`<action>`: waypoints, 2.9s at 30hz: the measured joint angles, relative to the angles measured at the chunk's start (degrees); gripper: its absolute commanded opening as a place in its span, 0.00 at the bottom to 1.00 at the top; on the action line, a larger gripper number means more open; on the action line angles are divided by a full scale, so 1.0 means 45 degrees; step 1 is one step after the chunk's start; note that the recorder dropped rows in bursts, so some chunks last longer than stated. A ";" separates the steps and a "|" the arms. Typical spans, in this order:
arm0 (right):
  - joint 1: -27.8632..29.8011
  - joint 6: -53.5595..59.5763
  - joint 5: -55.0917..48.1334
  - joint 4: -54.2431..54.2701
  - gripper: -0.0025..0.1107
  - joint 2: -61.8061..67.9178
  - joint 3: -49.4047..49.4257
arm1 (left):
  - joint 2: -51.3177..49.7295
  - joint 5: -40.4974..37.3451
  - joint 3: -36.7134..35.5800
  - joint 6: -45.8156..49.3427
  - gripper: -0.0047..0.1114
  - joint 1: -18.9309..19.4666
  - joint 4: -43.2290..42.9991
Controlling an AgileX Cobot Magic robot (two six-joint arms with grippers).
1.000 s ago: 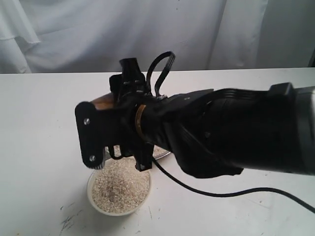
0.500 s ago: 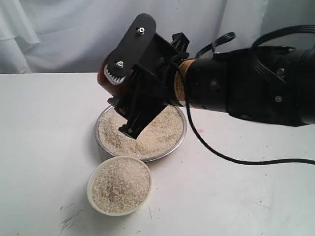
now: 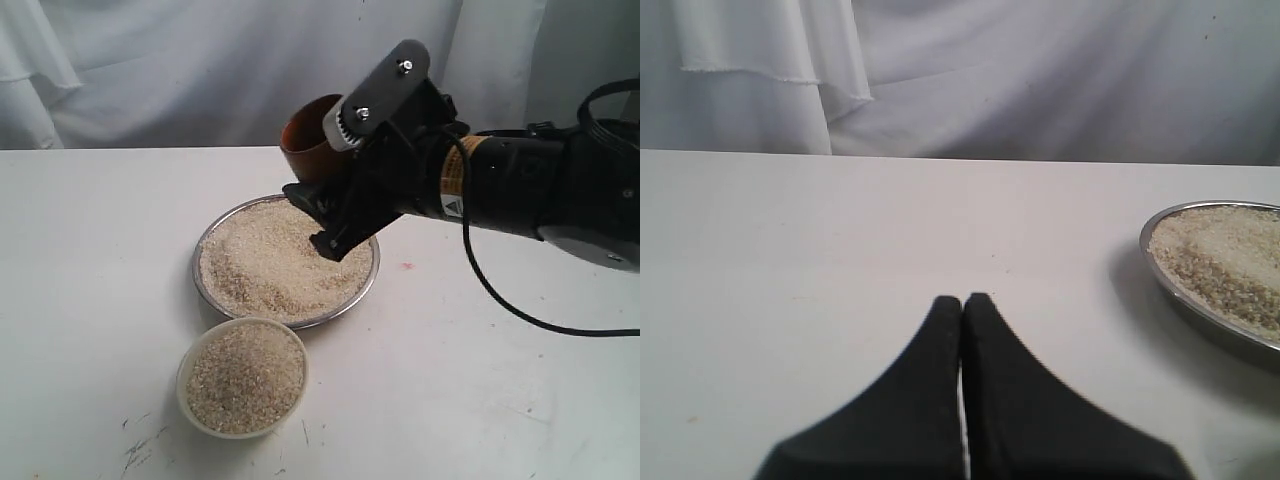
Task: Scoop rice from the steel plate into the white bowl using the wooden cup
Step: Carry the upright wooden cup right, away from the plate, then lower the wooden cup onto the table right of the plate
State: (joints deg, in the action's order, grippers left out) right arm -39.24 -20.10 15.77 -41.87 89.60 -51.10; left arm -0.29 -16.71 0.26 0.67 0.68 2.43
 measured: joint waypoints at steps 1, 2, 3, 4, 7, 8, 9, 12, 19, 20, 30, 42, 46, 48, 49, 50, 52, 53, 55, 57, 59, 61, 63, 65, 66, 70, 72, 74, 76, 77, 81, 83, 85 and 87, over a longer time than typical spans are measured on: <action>0.0217 0.0442 0.0192 0.0415 0.02 0.0000 0.0166 | 0.0000 0.0000 0.0000 0.0000 0.04 0.0000 0.0000; 0.0395 0.0810 0.0330 0.0735 0.02 0.0000 0.0293 | 0.0000 0.0000 0.0000 0.0000 0.04 0.0000 0.0000; 0.0625 0.1268 0.0504 0.1085 0.02 0.0000 0.0461 | 0.0000 0.0000 0.0000 0.0000 0.04 0.0000 0.0000; 0.0803 0.1642 0.0627 0.1436 0.02 0.0000 0.0592 | 0.0000 0.0000 0.0000 0.0000 0.04 0.0000 0.0000; 0.1437 0.3053 0.0961 0.2384 0.02 -0.0019 0.1008 | 0.0000 0.0000 0.0000 0.0000 0.04 0.0000 0.0000; 0.1636 0.3646 0.1086 0.2775 0.02 -0.0019 0.1100 | 0.0000 0.0000 0.0000 0.0000 0.04 0.0000 0.0000; 0.1818 0.4049 0.1194 0.2994 0.02 -0.0019 0.1214 | 0.0000 0.0000 0.0000 0.0000 0.04 0.0000 0.0000; 0.2366 0.4632 0.1555 0.3570 0.02 -0.0019 0.1393 | 0.0000 0.0000 0.0000 0.0000 0.04 0.0000 0.0000; 0.3699 0.4693 0.2977 0.4425 0.02 0.0106 0.1986 | 0.0000 0.0000 0.0000 0.0000 0.04 0.0000 0.0000; 0.3910 0.4608 0.3172 0.4422 0.02 0.0229 0.2056 | 0.0000 0.0000 0.0000 0.0000 0.04 0.0000 0.0000; 0.5424 0.3871 0.4764 0.4244 0.02 0.1855 0.2230 | 0.0000 0.0000 0.0000 0.0000 0.04 0.0000 0.0000; 0.5567 0.3592 0.7466 0.2778 0.02 0.4149 0.2230 | 0.0000 0.0000 0.0000 0.0000 0.04 0.0000 0.0000; 0.5986 0.4115 0.8342 0.2897 0.02 0.4726 0.2230 | 0.0000 0.0000 0.0000 0.0000 0.04 0.0000 0.0000; 0.6380 0.4165 0.8906 0.2758 0.02 0.5037 0.2230 | 0.0000 0.0000 0.0000 0.0000 0.04 0.0000 0.0000; 0.6566 0.4192 0.9083 0.2606 0.02 0.5161 0.2205 | 0.0000 0.0000 0.0000 0.0000 0.04 0.0000 0.0000; 0.6809 0.4123 0.9253 0.2347 0.02 0.5324 0.2118 | 0.0000 0.0000 0.0000 0.0000 0.04 0.0000 0.0000; 0.7292 0.3666 0.9438 0.1714 0.02 0.5703 0.1868 | 0.0000 0.0000 0.0000 0.0000 0.04 0.0000 0.0000; 0.7532 0.3384 0.9541 0.1265 0.02 0.5899 0.1697 | 0.0000 0.0000 0.0000 0.0000 0.04 0.0000 0.0000; 0.7991 0.2838 0.9917 0.0207 0.02 0.6294 0.1329 | 0.0000 0.0000 0.0000 0.0000 0.04 0.0000 0.0000; 0.8306 0.2357 1.0442 -0.0904 0.02 0.6684 0.0979 | 0.0000 0.0000 0.0000 0.0000 0.04 0.0000 0.0000; 0.8505 0.1901 1.0876 -0.1791 0.02 0.7097 0.0548 | 0.0000 0.0000 0.0000 0.0000 0.04 0.0000 0.0000; 0.8583 0.1511 1.1090 -0.2762 0.02 0.7556 0.0118 | 0.0000 0.0000 0.0000 0.0000 0.04 0.0000 0.0000; 0.8583 0.1324 1.1186 -0.3639 0.02 0.7977 -0.0225 | 0.0000 0.0000 0.0000 0.0000 0.04 0.0000 0.0000; 0.8516 0.1253 1.1218 -0.4315 0.02 0.8423 -0.0494 | 0.0000 0.0000 0.0000 0.0000 0.04 0.0000 0.0000; 0.8457 0.1235 1.1218 -0.4478 0.02 0.8625 -0.0613 | 0.0000 0.0000 0.0000 0.0000 0.04 0.0000 0.0000; 0.8210 0.1193 1.1275 -0.4709 0.02 0.9269 -0.0972 | 0.0000 0.0000 0.0000 0.0000 0.04 0.0000 0.0000; 0.8085 0.1193 1.1360 -0.4736 0.02 0.9541 -0.1115 | 0.0000 0.0000 0.0000 0.0000 0.04 0.0000 0.0000; 0.8020 0.1193 1.1464 -0.4762 0.02 0.9757 -0.1232 | 0.0000 0.0000 0.0000 0.0000 0.04 0.0000 0.0000; 0.7938 0.1193 1.1549 -0.4762 0.02 0.9978 -0.1306 | 0.0000 0.0000 0.0000 0.0000 0.04 0.0000 0.0000; 0.7907 0.1193 1.1549 -0.4789 0.02 1.0067 -0.1334 | 0.0000 0.0000 0.0000 0.0000 0.04 0.0000 0.0000; 0.7800 0.1193 1.1549 -0.4843 0.02 1.0326 -0.1382 | 0.0000 0.0000 0.0000 0.0000 0.04 0.0000 0.0000; 0.7713 0.1144 1.1549 -0.4843 0.02 1.0356 -0.1382 | 0.0000 0.0000 0.0000 0.0000 0.04 0.0000 0.0000; 0.7620 0.1090 1.1549 -0.4750 0.02 1.0356 -0.1382 | 0.0000 0.0000 0.0000 0.0000 0.04 0.0000 0.0000; 0.7503 0.1063 1.1549 -0.4532 0.02 1.0356 -0.1382 | 0.0000 0.0000 0.0000 0.0000 0.04 0.0000 0.0000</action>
State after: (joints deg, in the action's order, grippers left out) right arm -5.48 -15.32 67.75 -62.26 136.20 -57.32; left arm -0.29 -16.71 0.26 0.67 0.68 2.43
